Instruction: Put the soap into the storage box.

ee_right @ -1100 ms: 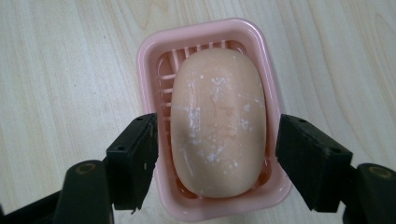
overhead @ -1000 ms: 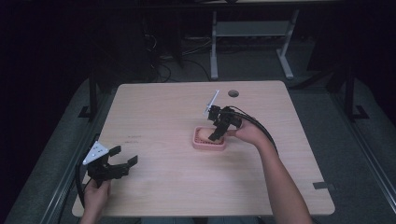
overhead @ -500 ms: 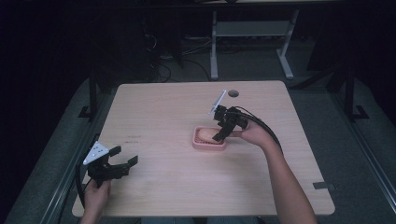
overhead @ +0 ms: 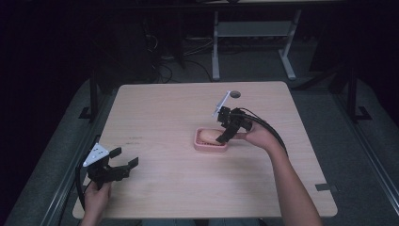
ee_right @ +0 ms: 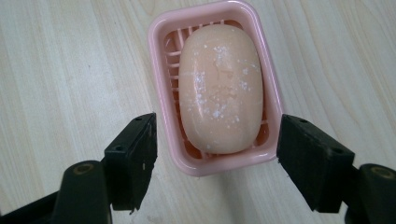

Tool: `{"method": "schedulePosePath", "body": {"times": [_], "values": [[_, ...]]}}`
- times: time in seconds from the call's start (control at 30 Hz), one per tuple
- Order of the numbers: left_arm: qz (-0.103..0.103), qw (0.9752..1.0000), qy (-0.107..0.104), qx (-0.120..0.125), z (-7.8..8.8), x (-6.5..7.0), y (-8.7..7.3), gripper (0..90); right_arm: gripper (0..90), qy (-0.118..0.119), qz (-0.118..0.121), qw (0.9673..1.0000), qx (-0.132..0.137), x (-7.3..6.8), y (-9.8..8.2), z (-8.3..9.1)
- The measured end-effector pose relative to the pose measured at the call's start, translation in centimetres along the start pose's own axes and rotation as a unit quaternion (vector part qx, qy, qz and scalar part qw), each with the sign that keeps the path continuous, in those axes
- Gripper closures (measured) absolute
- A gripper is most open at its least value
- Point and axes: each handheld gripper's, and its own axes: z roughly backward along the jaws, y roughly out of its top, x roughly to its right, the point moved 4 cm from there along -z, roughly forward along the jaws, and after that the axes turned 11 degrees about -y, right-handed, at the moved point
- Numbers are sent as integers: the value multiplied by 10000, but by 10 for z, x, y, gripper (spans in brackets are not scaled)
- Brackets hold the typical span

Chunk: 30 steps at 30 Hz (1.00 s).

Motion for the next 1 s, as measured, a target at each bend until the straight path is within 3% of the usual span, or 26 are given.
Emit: {"method": "schedulePosePath", "body": {"times": [1.0], "values": [[23,10000,-9,4,-1,0,-1,143,285,-3,-143,9999,-11,-2,-22,8]]}}
